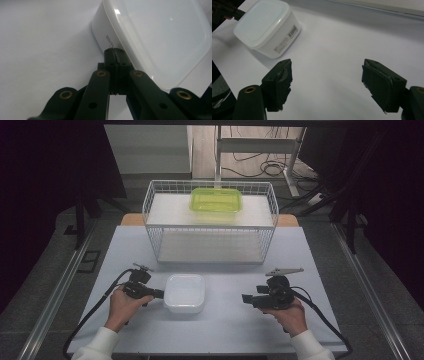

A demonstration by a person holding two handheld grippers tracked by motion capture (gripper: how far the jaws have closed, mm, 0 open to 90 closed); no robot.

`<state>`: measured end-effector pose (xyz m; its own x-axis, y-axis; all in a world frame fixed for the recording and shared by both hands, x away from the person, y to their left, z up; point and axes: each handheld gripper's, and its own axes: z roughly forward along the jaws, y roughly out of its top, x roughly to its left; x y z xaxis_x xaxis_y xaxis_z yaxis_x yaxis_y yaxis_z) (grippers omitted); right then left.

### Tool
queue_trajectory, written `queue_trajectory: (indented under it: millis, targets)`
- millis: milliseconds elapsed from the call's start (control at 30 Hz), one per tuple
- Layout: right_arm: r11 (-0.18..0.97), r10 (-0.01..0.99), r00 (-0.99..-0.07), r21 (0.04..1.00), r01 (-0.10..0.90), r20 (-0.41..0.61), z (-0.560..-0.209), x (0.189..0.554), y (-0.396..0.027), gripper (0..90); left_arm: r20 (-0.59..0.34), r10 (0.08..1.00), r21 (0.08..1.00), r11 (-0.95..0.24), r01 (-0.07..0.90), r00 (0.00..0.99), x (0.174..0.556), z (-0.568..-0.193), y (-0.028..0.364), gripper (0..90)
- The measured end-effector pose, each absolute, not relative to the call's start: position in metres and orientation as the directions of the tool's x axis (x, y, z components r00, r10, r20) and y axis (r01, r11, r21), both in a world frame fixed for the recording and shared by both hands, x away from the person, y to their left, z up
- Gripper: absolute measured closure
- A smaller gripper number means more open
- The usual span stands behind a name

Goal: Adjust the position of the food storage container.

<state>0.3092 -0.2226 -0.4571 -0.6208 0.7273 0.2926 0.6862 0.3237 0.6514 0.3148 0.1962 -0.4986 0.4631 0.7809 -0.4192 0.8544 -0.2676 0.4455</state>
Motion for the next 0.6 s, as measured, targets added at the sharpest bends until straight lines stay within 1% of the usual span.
queue_trajectory:
  millis: [67,367,600]
  targets:
    - [0.324,0.727,-0.621,0.652,0.686,0.292,-0.457,0.309,-0.223,24.4,-0.442,0.768,0.445,-0.261,0.857,0.464,0.317,-0.500,0.189,89.5]
    - [0.323,0.730,-0.618,0.649,0.689,0.292,-0.457,0.310,-0.224,24.4,-0.472,0.731,0.441,-0.287,0.850,0.492,0.323,-0.504,0.161,89.4]
    - [0.324,0.731,-0.618,0.648,0.689,0.291,-0.458,0.309,-0.224,24.4,-0.480,0.723,0.442,-0.290,0.849,0.497,0.324,-0.506,0.152,89.4]
